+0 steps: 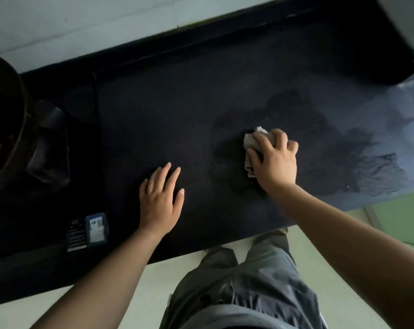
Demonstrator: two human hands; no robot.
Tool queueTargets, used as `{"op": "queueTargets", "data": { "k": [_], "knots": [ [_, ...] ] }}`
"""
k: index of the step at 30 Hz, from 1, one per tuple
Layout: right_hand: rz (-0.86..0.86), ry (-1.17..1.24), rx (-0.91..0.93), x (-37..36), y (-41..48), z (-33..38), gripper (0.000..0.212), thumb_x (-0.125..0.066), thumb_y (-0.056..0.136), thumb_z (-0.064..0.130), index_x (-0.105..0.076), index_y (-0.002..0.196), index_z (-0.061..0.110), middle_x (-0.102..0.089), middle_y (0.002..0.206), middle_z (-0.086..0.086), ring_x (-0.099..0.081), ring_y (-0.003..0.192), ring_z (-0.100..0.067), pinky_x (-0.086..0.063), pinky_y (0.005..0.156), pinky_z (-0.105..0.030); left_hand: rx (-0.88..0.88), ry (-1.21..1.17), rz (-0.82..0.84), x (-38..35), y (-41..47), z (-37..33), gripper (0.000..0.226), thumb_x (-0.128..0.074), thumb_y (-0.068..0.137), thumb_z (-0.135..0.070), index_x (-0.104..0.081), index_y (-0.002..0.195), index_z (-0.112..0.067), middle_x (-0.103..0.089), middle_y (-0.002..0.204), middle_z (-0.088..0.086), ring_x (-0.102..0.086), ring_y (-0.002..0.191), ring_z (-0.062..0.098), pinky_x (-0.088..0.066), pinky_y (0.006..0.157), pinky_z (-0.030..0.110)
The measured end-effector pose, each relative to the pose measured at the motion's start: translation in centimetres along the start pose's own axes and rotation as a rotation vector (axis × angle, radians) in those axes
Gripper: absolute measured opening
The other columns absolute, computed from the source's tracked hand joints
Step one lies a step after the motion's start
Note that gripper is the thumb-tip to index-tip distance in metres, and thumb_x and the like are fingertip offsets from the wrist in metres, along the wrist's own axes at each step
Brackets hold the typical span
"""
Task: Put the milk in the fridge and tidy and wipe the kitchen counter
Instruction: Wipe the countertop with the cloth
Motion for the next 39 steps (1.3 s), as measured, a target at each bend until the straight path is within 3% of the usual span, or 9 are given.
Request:
{"op": "queueTargets", "data": {
  "k": [3, 8, 11, 16, 20, 24, 29, 34, 39],
  "knots": [
    [-0.014, 0.012, -0.005, -1.2, 0.8, 2.8, 0.039, -0.052, 0.088, 0.046, -0.051, 0.124, 0.032, -0.038, 0.138, -0.007, -0.036, 0.112, -0.040, -0.046, 0.077, -0.044, 0.002, -0.051, -0.038, 0.0, 0.0, 0.4, 0.050, -0.038, 0.089, -0.040, -0.044, 0.136, -0.022, -0.040, 0.147, 0.004, -0.035, 0.133, 0.025, -0.028, 0.104, 0.050],
    [0.091, 0.003, 0.277, -3.3, -3.5, 8.1, 0.040, -0.057, 0.084, 0.044, -0.054, 0.122, 0.030, -0.043, 0.132, -0.010, -0.041, 0.105, -0.039, -0.048, 0.078, -0.045, -0.023, -0.065, -0.060, 0.1, 0.0, 0.4, 0.048, -0.041, 0.090, -0.039, -0.045, 0.135, -0.022, -0.041, 0.146, 0.004, -0.036, 0.133, 0.025, -0.029, 0.104, 0.048],
    [0.118, -0.015, 0.375, -3.1, -7.0, 7.7, 0.042, -0.057, 0.083, 0.044, -0.053, 0.122, 0.030, -0.042, 0.130, -0.009, -0.041, 0.102, -0.039, -0.048, 0.079, -0.046, -0.031, -0.069, -0.056, 0.0, 0.1, 0.5, 0.048, -0.041, 0.090, -0.038, -0.045, 0.135, -0.022, -0.041, 0.146, 0.004, -0.036, 0.133, 0.025, -0.030, 0.104, 0.049],
    [0.042, -0.008, 0.212, -1.9, -5.2, 4.9, 0.039, -0.059, 0.084, 0.042, -0.054, 0.121, 0.029, -0.042, 0.131, -0.012, -0.034, 0.110, -0.038, -0.042, 0.087, -0.049, -0.027, -0.073, -0.061, -0.2, 0.1, 0.7, 0.048, -0.043, 0.090, -0.038, -0.045, 0.135, -0.023, -0.041, 0.146, 0.003, -0.037, 0.134, 0.025, -0.031, 0.104, 0.049],
    [0.018, -0.045, 0.054, -3.2, 0.0, 6.5, 0.039, -0.052, 0.087, 0.045, -0.052, 0.123, 0.030, -0.038, 0.140, -0.006, -0.028, 0.123, -0.041, -0.034, 0.093, -0.051, -0.022, -0.071, -0.079, -0.2, 0.0, 0.8, 0.048, -0.045, 0.089, -0.038, -0.046, 0.134, -0.023, -0.042, 0.145, 0.003, -0.038, 0.133, 0.024, -0.032, 0.103, 0.049],
    [0.052, -0.057, 0.218, -4.8, -0.6, 10.2, 0.036, -0.055, 0.086, 0.042, -0.055, 0.119, 0.027, -0.047, 0.133, -0.009, -0.036, 0.116, -0.045, -0.043, 0.085, -0.051, -0.020, -0.072, -0.076, -0.1, 0.0, 0.7, 0.048, -0.043, 0.089, -0.040, -0.045, 0.135, -0.024, -0.041, 0.146, 0.002, -0.036, 0.134, 0.023, -0.030, 0.104, 0.048],
    [0.099, -0.049, 0.371, -4.5, -7.2, 9.6, 0.038, -0.053, 0.086, 0.043, -0.056, 0.120, 0.026, -0.050, 0.129, -0.008, -0.041, 0.111, -0.042, -0.042, 0.090, -0.050, -0.031, -0.071, -0.073, -0.2, 0.0, 0.8, 0.048, -0.044, 0.089, -0.038, -0.044, 0.135, -0.024, -0.040, 0.147, 0.002, -0.036, 0.134, 0.023, -0.030, 0.104, 0.048],
    [0.109, -0.066, 0.287, -3.2, -7.0, 6.8, 0.040, -0.051, 0.086, 0.047, -0.051, 0.123, 0.031, -0.043, 0.133, -0.003, -0.029, 0.119, -0.035, -0.037, 0.091, -0.051, -0.041, -0.081, -0.061, -0.3, 0.1, 0.7, 0.049, -0.043, 0.090, -0.039, -0.044, 0.135, -0.023, -0.041, 0.146, 0.003, -0.037, 0.133, 0.025, -0.032, 0.104, 0.049],
    [0.061, -0.040, 0.115, -4.0, 1.4, 7.9, 0.043, -0.049, 0.088, 0.044, -0.046, 0.129, 0.030, -0.033, 0.145, -0.002, -0.020, 0.132, -0.036, -0.031, 0.098, -0.050, -0.093, -0.088, -0.057, 0.5, 0.6, 1.6, 0.054, -0.042, 0.088, -0.040, -0.039, 0.139, -0.023, -0.036, 0.148, 0.008, -0.037, 0.131, 0.026, -0.034, 0.101, 0.049]
  ]
}}
Point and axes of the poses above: each hand's wrist, its own y-axis towards the middle knuckle, its own x-axis out of the back of the hand, z = x × y, the point moved 9 cm from there along y, towards the middle knuckle
